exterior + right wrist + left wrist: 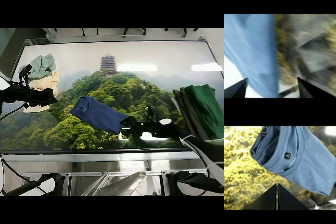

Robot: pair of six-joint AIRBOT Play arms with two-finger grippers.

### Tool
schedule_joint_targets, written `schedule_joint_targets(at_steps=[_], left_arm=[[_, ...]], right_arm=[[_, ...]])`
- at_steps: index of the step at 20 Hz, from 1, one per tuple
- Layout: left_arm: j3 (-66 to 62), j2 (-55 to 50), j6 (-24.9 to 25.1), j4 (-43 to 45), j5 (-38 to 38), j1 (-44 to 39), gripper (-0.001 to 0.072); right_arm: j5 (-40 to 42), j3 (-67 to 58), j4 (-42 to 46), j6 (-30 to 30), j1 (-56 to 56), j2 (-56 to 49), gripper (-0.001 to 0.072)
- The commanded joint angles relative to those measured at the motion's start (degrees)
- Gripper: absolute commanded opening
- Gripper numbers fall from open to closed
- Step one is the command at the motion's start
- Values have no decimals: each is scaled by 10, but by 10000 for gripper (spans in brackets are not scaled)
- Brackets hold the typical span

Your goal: Fold the shirts.

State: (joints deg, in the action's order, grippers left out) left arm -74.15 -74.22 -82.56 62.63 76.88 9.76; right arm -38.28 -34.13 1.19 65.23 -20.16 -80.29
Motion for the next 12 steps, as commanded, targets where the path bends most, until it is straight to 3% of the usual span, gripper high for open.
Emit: schedule_joint_targets(at_steps=[1, 4, 5, 6, 7, 8, 10, 12], left_arm=[[0, 0, 0, -3, -4, 0, 17], [0, 0, 1, -2, -8, 0, 17], [0, 0, 1, -2, -8, 1, 17], [0, 0, 1, -1, -8, 1, 17], [0, 0, 1, 2, -7, 1, 17], [0, 0, 2, 6, -5, 1, 17], [0, 0, 7, 7, -2, 3, 17], [0, 0, 7, 7, -5, 4, 17]], right_arm=[[8, -65, -124, -83, -48, -80, 697], [9, -174, -124, -66, -90, -155, 694], [8, -204, -124, -61, -93, -175, 594], [8, -221, -124, -61, -91, -187, 436], [5, -226, -124, -71, -85, -189, 83], [-6, -225, -117, -79, -75, -182, 25], [-35, -225, -48, -70, -50, -145, 24], [-46, -219, 43, -7, -26, -72, 25]])
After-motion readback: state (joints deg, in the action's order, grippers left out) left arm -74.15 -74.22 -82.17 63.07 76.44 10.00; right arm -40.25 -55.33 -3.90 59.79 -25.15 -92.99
